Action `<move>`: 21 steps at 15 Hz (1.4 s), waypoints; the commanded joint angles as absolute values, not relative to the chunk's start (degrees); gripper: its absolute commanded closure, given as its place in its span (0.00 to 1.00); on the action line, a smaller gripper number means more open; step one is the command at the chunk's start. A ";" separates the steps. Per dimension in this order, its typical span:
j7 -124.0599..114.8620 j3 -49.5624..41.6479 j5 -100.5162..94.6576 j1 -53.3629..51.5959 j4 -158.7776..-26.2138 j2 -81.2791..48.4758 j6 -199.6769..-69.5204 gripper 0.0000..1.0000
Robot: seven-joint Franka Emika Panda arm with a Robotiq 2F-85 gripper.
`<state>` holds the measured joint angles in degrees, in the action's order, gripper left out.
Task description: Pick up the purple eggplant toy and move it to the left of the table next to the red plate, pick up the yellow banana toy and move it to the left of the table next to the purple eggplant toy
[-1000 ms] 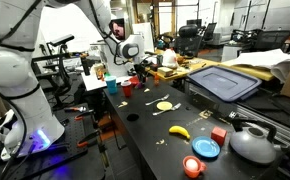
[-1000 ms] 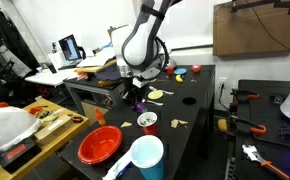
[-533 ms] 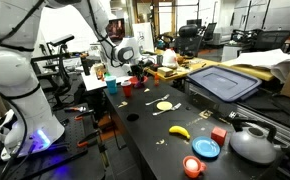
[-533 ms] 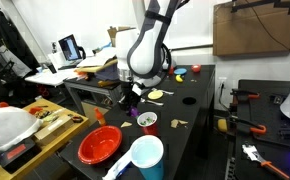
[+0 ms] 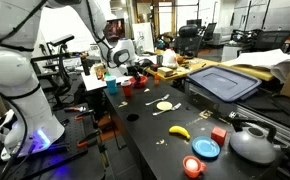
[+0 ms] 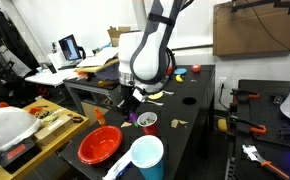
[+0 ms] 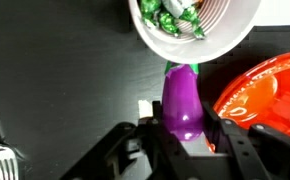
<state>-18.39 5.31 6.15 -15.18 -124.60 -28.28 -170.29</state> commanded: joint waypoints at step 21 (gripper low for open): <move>-20.54 0.83 9.87 -17.83 -128.95 -22.25 -174.50 0.00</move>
